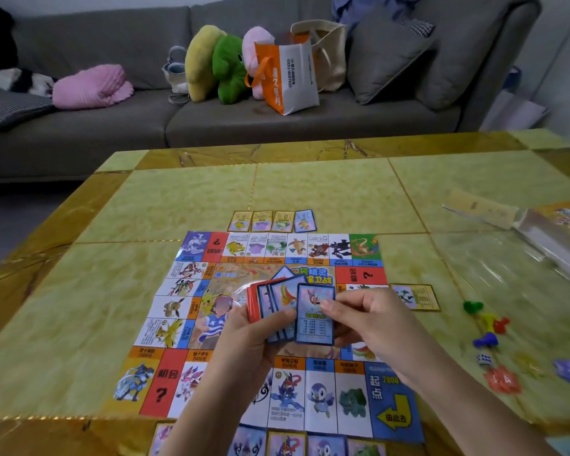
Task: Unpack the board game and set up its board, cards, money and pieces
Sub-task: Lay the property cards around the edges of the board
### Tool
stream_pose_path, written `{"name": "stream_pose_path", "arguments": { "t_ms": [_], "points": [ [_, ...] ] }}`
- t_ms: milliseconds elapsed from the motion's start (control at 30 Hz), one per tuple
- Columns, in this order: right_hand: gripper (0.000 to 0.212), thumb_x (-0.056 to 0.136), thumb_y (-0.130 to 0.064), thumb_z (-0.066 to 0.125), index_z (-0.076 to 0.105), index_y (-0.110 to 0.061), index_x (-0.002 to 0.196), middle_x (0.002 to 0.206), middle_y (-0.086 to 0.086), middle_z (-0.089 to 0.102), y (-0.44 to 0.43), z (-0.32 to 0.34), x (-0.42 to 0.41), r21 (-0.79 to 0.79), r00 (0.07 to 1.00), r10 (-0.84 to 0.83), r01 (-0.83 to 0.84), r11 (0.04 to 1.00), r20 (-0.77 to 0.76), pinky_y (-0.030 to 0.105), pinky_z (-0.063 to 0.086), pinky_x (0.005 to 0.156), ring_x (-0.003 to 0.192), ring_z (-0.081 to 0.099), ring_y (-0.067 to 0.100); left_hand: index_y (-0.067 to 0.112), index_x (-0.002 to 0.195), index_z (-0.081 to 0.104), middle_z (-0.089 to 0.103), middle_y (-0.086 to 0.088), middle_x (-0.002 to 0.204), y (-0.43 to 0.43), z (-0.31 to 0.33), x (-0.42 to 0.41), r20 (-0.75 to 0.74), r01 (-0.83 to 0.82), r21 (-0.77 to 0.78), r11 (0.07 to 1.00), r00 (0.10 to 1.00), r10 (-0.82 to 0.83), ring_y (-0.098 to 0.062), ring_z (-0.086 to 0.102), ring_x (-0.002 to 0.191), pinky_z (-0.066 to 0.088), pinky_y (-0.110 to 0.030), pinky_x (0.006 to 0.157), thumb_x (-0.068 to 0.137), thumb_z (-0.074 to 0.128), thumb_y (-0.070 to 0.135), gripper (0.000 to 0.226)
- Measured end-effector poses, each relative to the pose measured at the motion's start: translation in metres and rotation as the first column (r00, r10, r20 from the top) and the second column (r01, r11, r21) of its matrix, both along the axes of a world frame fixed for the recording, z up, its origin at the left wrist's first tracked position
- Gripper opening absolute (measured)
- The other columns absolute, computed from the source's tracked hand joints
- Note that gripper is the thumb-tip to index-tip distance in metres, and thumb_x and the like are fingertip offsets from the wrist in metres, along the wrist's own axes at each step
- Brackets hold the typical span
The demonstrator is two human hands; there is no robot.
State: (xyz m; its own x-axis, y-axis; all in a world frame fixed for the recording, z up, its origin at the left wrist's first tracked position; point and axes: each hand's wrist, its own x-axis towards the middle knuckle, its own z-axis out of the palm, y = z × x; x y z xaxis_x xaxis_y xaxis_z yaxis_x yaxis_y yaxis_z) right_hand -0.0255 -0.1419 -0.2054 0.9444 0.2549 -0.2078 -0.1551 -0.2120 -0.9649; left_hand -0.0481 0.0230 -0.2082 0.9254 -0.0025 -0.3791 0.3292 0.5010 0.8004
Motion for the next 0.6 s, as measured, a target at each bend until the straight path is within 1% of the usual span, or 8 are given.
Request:
{"name": "stream_pose_path", "arguments": {
  "t_ms": [100, 167, 267, 300, 367, 400, 467, 600],
  "points": [
    [0.024, 0.089, -0.03, 0.062, 0.073, -0.013, 0.077, 0.072, 0.003, 0.073, 0.007, 0.005, 0.003, -0.052, 0.998, 0.059, -0.057, 0.997, 0.036, 0.029, 0.058, 0.064, 0.064, 0.069, 0.015, -0.003, 0.091, 0.058, 0.073, -0.016, 0.078, 0.002, -0.001, 0.001, -0.012, -0.049, 0.037, 0.998, 0.999, 0.049, -0.027, 0.072, 0.072, 0.06, -0.029, 0.059, 0.061, 0.064, 0.0, 0.031],
    [0.03, 0.09, -0.041, 0.057, 0.072, -0.017, 0.082, 0.076, 0.001, 0.073, 0.009, 0.008, 0.016, -0.141, 0.993, 0.084, -0.072, 0.987, 0.086, 0.035, 0.058, 0.072, 0.07, 0.07, 0.015, -0.003, 0.094, 0.056, 0.073, -0.015, 0.078, 0.005, -0.002, 0.004, -0.024, -0.109, 0.043, 0.993, 0.994, 0.11, -0.027, 0.072, 0.072, 0.06, -0.029, 0.061, 0.06, 0.066, 0.001, 0.035],
    [0.026, 0.098, -0.032, 0.049, 0.071, -0.017, 0.095, 0.091, -0.005, 0.072, 0.012, 0.009, 0.064, -0.33, 0.956, 0.101, -0.005, 0.944, 0.275, 0.041, 0.055, 0.08, 0.08, 0.068, 0.019, -0.001, 0.101, 0.054, 0.072, -0.015, 0.082, 0.013, -0.004, 0.008, -0.042, -0.215, 0.029, 0.976, 0.975, 0.216, -0.025, 0.072, 0.072, 0.059, -0.027, 0.058, 0.059, 0.067, 0.0, 0.044],
    [0.025, 0.099, -0.027, 0.047, 0.07, -0.018, 0.103, 0.1, -0.008, 0.07, 0.014, 0.009, 0.084, -0.409, 0.934, 0.13, 0.019, 0.912, 0.332, 0.037, 0.054, 0.079, 0.081, 0.067, 0.021, -0.001, 0.1, 0.054, 0.071, -0.016, 0.084, 0.016, -0.004, 0.01, -0.042, -0.233, 0.021, 0.972, 0.971, 0.234, -0.024, 0.072, 0.071, 0.059, -0.026, 0.058, 0.059, 0.067, -0.001, 0.043],
    [0.028, 0.101, -0.02, 0.043, 0.064, -0.017, 0.118, 0.118, -0.009, 0.062, 0.02, 0.006, 0.125, -0.543, 0.899, 0.211, 0.034, 0.839, 0.383, 0.019, 0.047, 0.077, 0.087, 0.064, 0.012, 0.0, 0.095, 0.056, 0.072, -0.014, 0.078, 0.021, -0.002, 0.011, -0.033, -0.25, 0.01, 0.968, 0.968, 0.25, -0.023, 0.072, 0.067, 0.058, -0.025, 0.055, 0.057, 0.067, 0.0, 0.04],
    [0.03, 0.101, -0.017, 0.041, 0.061, -0.016, 0.124, 0.127, -0.004, 0.059, 0.024, 0.002, 0.145, -0.584, 0.89, 0.248, 0.025, 0.811, 0.383, 0.018, 0.042, 0.081, 0.099, 0.062, 0.012, 0.0, 0.093, 0.056, 0.072, -0.012, 0.074, 0.023, -0.001, 0.011, -0.029, -0.254, 0.005, 0.967, 0.967, 0.254, -0.022, 0.072, 0.066, 0.058, -0.025, 0.054, 0.056, 0.067, 0.001, 0.039],
    [0.035, 0.1, -0.01, 0.038, 0.056, -0.013, 0.131, 0.139, 0.005, 0.052, 0.034, -0.007, 0.177, -0.658, 0.882, 0.322, -0.017, 0.753, 0.345, 0.025, 0.039, 0.092, 0.119, 0.053, 0.02, -0.001, 0.093, 0.055, 0.072, -0.012, 0.072, 0.027, 0.0, 0.012, -0.025, -0.265, -0.002, 0.964, 0.964, 0.265, -0.023, 0.072, 0.065, 0.058, -0.025, 0.054, 0.054, 0.067, 0.001, 0.04],
    [0.044, 0.096, 0.003, 0.038, 0.05, -0.01, 0.136, 0.145, 0.011, 0.045, 0.042, -0.021, 0.21, -0.775, 0.876, 0.434, -0.122, 0.62, 0.21, 0.031, 0.036, 0.102, 0.131, 0.042, 0.025, 0.0, 0.092, 0.056, 0.073, -0.013, 0.075, 0.034, 0.002, 0.014, -0.023, -0.292, 0.0, 0.956, 0.956, 0.292, -0.025, 0.072, 0.069, 0.06, -0.028, 0.058, 0.055, 0.068, 0.002, 0.039]
  ]
}}
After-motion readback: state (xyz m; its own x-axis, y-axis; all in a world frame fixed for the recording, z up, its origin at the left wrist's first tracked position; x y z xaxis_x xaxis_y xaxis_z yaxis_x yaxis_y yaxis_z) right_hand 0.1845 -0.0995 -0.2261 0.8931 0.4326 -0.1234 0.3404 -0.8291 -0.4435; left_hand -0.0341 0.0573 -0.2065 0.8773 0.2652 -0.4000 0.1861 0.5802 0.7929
